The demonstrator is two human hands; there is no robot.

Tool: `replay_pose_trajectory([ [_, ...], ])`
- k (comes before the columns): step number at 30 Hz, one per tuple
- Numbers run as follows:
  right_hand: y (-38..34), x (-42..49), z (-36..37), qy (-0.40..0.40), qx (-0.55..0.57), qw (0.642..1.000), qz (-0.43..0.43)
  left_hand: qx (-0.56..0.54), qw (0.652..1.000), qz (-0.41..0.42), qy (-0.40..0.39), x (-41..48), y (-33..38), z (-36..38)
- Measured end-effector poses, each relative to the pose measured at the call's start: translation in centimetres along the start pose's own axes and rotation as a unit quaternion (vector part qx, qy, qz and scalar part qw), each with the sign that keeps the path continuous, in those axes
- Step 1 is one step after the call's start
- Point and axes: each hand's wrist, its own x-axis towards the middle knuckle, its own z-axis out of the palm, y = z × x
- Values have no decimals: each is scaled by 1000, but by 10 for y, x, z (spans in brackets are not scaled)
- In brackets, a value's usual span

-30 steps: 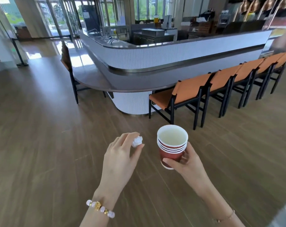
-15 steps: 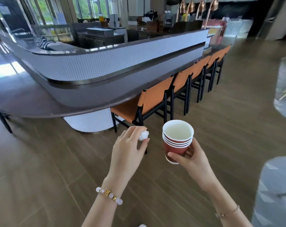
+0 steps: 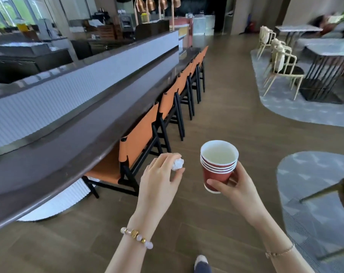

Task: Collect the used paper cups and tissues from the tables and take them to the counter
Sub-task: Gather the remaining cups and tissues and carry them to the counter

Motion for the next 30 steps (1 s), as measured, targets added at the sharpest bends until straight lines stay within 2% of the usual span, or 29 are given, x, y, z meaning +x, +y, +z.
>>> replay_pose_trajectory([
  [12, 31, 222, -55, 58, 19, 998, 4, -8, 999, 37, -26, 198, -48, 132],
  [19, 42, 327, -89, 76, 8, 997, 8, -36, 998, 45, -37, 297, -64, 212],
  [30, 74, 507, -128, 148, -23, 989, 13, -94, 991, 76, -55, 463, -108, 358],
])
